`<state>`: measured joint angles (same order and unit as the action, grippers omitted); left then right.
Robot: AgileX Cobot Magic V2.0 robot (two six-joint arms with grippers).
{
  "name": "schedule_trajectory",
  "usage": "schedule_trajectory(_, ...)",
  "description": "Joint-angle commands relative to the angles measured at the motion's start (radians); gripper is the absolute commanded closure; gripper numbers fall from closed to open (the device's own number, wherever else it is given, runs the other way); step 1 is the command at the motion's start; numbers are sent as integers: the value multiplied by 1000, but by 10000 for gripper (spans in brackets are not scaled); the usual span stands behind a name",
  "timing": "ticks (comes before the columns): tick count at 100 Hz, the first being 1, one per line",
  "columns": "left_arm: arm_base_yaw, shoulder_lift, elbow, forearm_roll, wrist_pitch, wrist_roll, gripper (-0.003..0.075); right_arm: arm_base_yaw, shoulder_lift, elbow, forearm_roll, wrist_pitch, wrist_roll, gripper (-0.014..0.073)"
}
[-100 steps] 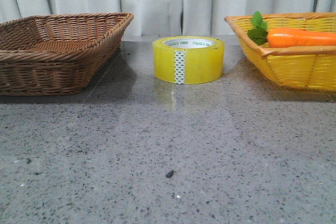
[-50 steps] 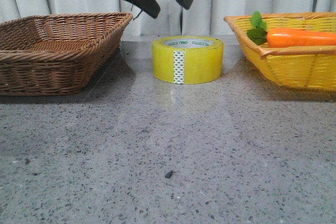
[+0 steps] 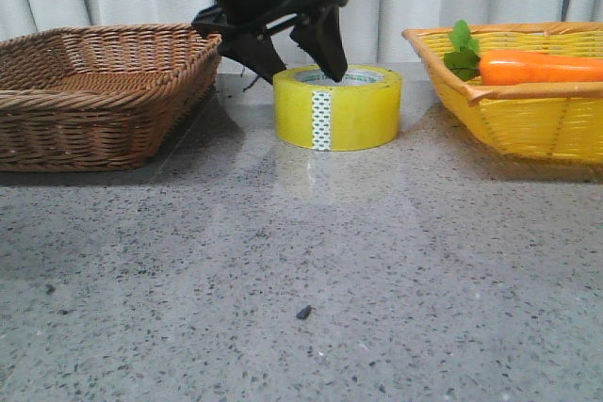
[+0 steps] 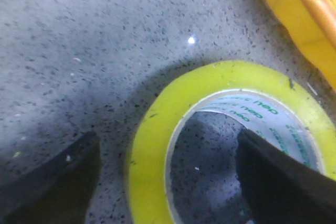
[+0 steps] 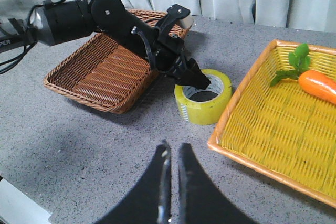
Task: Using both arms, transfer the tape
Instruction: 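Lower the left gripper onto the tape roll and grasp its rim, then lift the tape roll with the left gripper and drop it into the brown basket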
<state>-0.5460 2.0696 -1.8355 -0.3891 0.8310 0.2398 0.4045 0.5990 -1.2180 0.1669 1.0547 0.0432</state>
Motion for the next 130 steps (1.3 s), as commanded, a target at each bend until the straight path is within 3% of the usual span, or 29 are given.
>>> schedule_trajectory(1, -9, -41, -29, -5, -46, -7, 227, -1, 9, -20, -4, -66, 2, 650)
schedule_trajectory(14, -9, -20, -29, 0, -43, -7, 230, -1, 9, -20, -4, -64, 2, 650)
schedule_trajectory(21, -9, -17, -29, 0, -43, -7, 281, -1, 9, -20, -4, -62, 2, 650)
schedule_trajectory(26, -9, -17, -29, 2, -43, -10, 383, -1, 9, -20, -4, -62, 2, 650)
schedule_trajectory(37, -9, -29, -29, -13, -45, -10, 741, -1, 9, -20, -4, -58, 2, 650)
schedule_trajectory(70, -11, -183, -144, -60, -103, 37, 741, -1, 9, -20, -4, -71, 2, 650)
schedule_trajectory(86, 35, -319, -168, 88, -96, 43, 741, -1, 9, -20, -6, -82, 2, 650)
schedule_trajectory(100, 136, -381, -168, 205, 33, 43, 741, -1, 9, -18, -17, -82, 2, 650)
schedule_trajectory(112, 241, -378, -152, 202, 214, 43, 741, -1, 9, -18, -17, -82, 2, 650)
schedule_trajectory(130, 335, -378, -37, 199, 258, 43, 739, -1, 9, -18, -17, -82, 2, 650)
